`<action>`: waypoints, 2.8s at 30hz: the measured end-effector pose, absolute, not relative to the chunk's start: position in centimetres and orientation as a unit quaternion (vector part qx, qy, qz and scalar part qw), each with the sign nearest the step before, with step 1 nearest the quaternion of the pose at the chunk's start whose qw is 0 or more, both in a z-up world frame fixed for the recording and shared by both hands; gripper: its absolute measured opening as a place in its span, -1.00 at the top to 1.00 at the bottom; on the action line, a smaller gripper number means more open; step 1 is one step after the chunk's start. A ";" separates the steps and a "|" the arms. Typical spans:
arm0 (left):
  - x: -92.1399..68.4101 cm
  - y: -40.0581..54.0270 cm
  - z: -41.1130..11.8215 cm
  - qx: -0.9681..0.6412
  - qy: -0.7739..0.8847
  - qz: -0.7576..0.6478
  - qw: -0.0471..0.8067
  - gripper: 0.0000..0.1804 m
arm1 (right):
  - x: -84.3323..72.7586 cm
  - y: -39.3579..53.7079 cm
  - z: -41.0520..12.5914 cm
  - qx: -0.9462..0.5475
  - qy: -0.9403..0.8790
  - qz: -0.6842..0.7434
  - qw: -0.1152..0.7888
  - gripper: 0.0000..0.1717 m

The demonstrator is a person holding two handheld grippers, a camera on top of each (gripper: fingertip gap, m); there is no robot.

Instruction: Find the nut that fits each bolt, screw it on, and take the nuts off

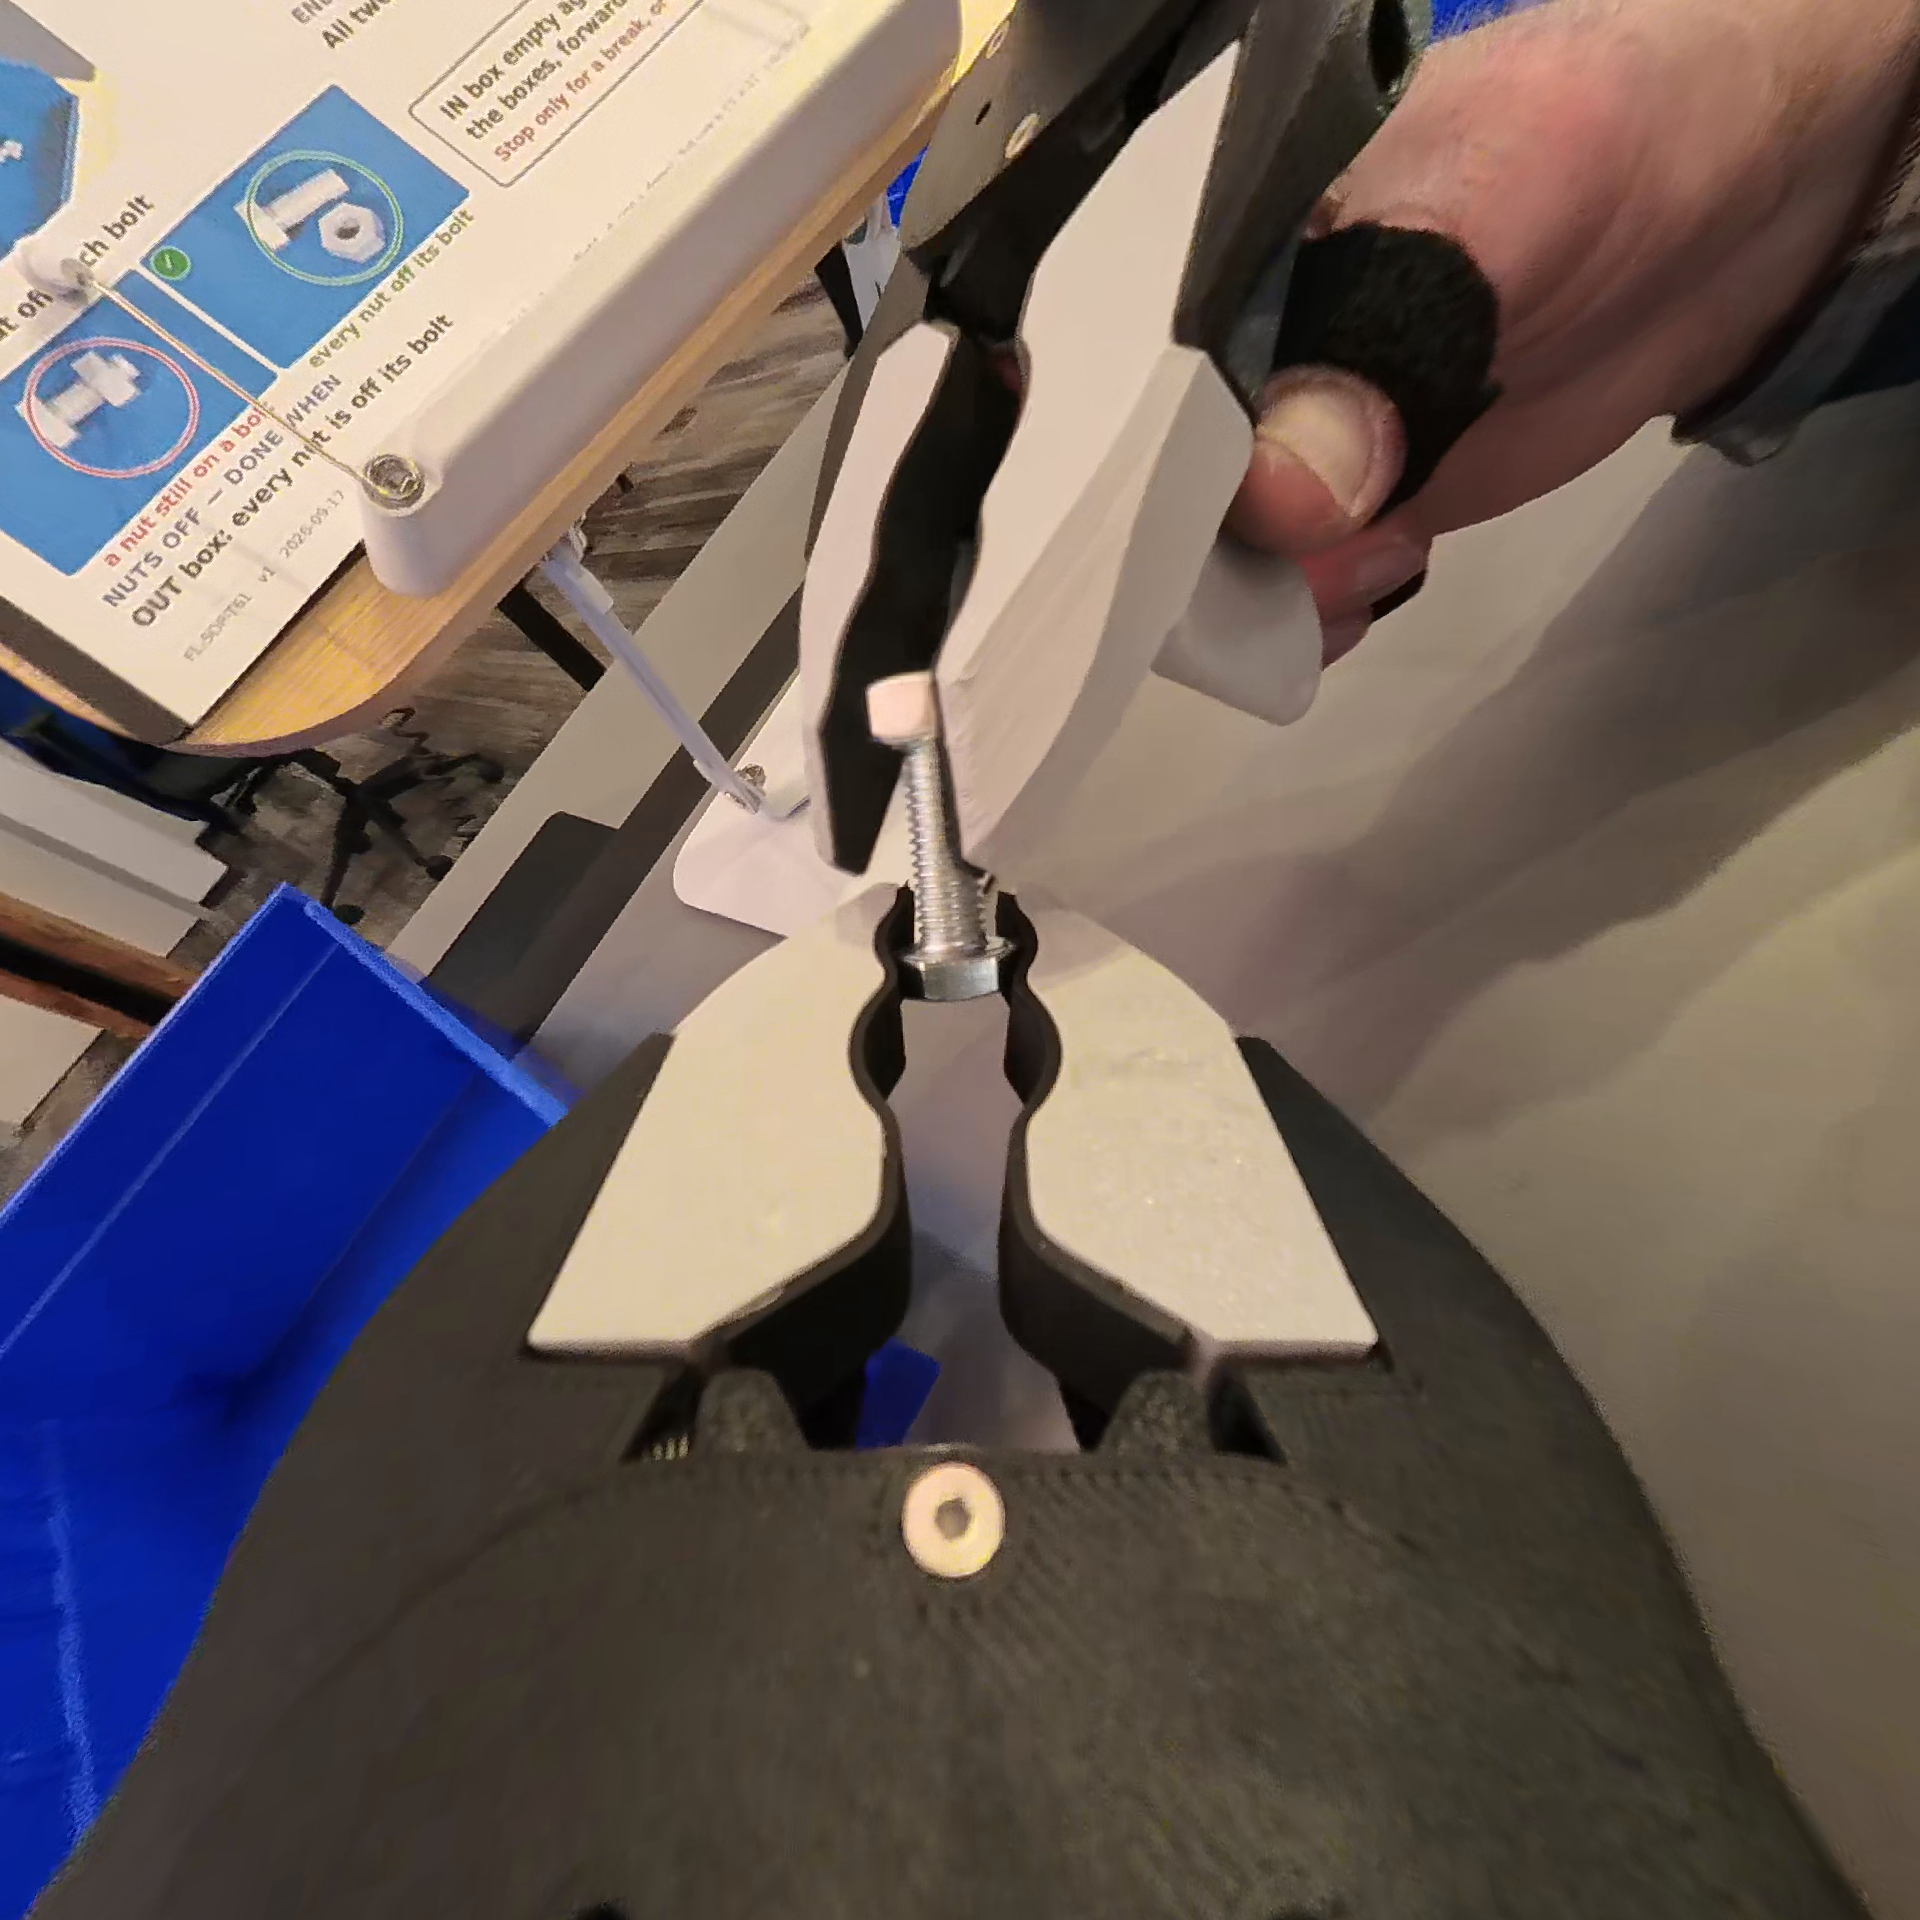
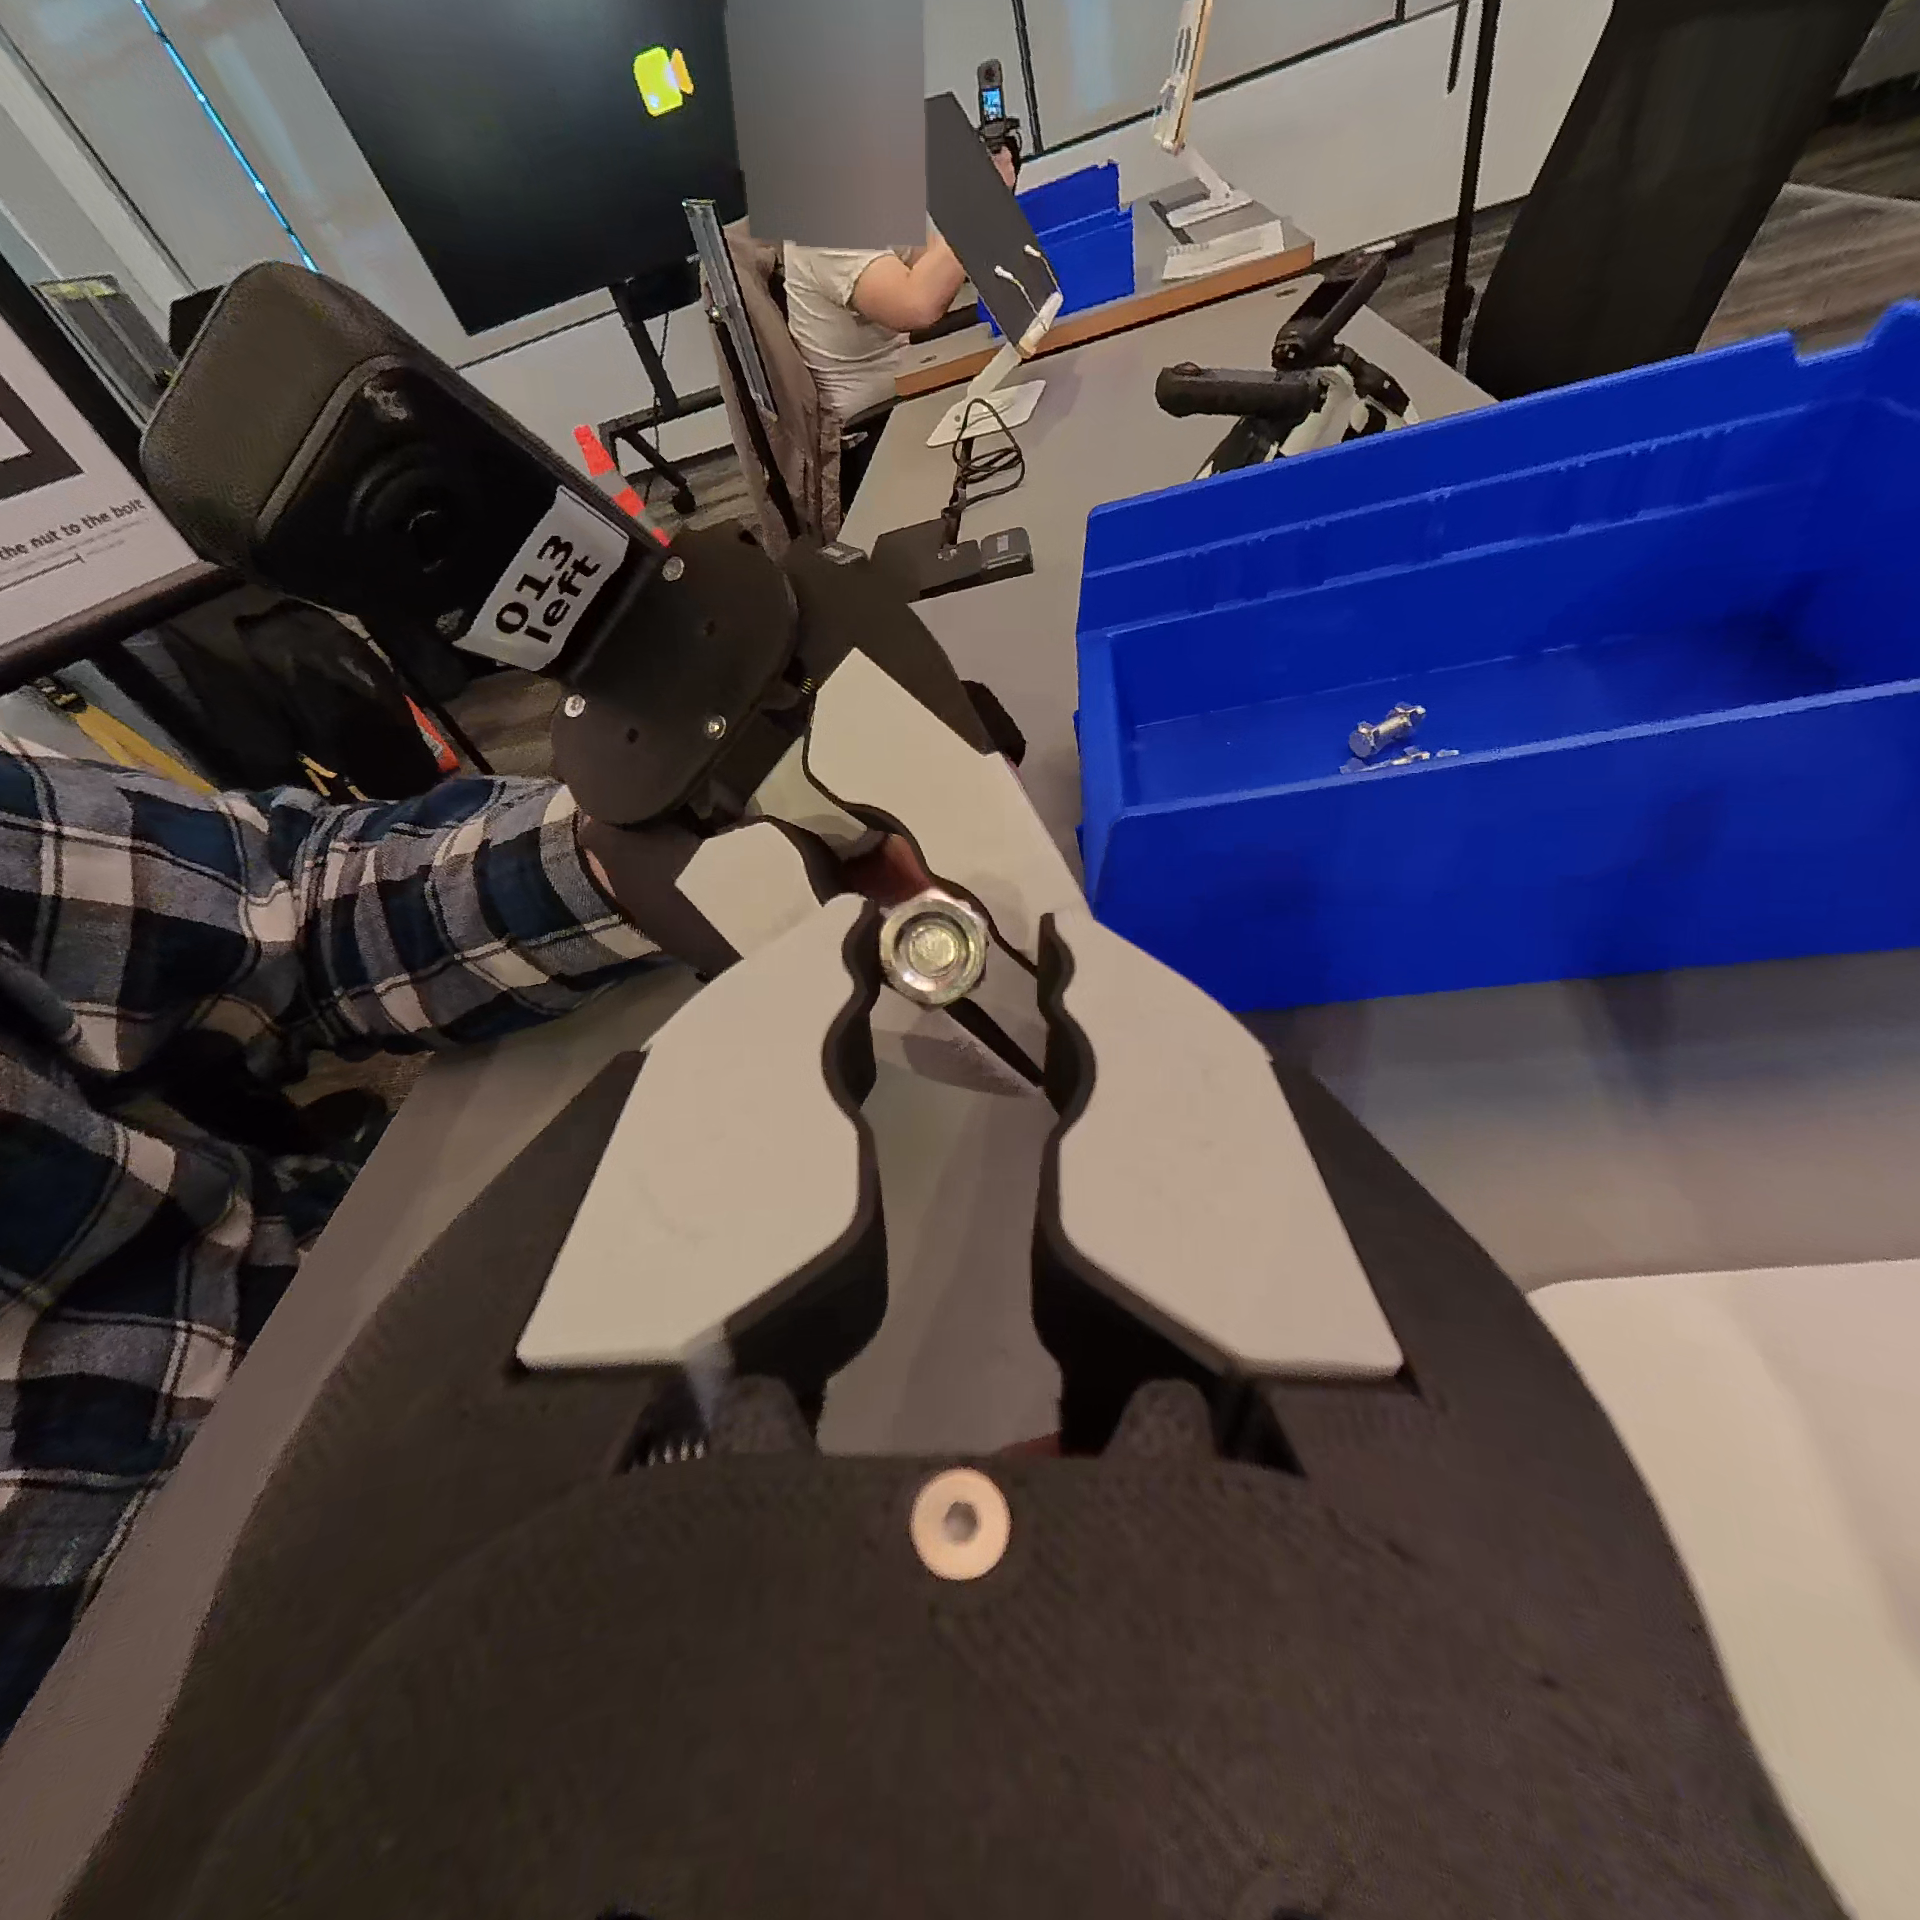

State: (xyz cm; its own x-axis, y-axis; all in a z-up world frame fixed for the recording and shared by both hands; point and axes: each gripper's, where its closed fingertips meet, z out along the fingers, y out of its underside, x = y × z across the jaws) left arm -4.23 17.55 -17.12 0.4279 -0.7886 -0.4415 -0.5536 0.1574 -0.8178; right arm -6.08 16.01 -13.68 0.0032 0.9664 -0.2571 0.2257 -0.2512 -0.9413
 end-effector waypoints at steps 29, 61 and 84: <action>-1.2 10.5 -15.4 -0.569 0.485 -0.551 0.372 0.84 | -4.4 11.3 -12.9 -0.454 -0.691 0.413 0.382 0.78; -1.3 13.6 -15.2 -0.595 0.479 -0.408 0.500 0.52 | -4.7 13.8 -12.6 -0.492 -0.621 0.465 0.395 0.78; -3.1 17.3 -14.8 -0.607 0.456 -0.150 0.634 0.68 | -5.5 15.1 -12.8 -0.513 -0.564 0.485 0.428 0.78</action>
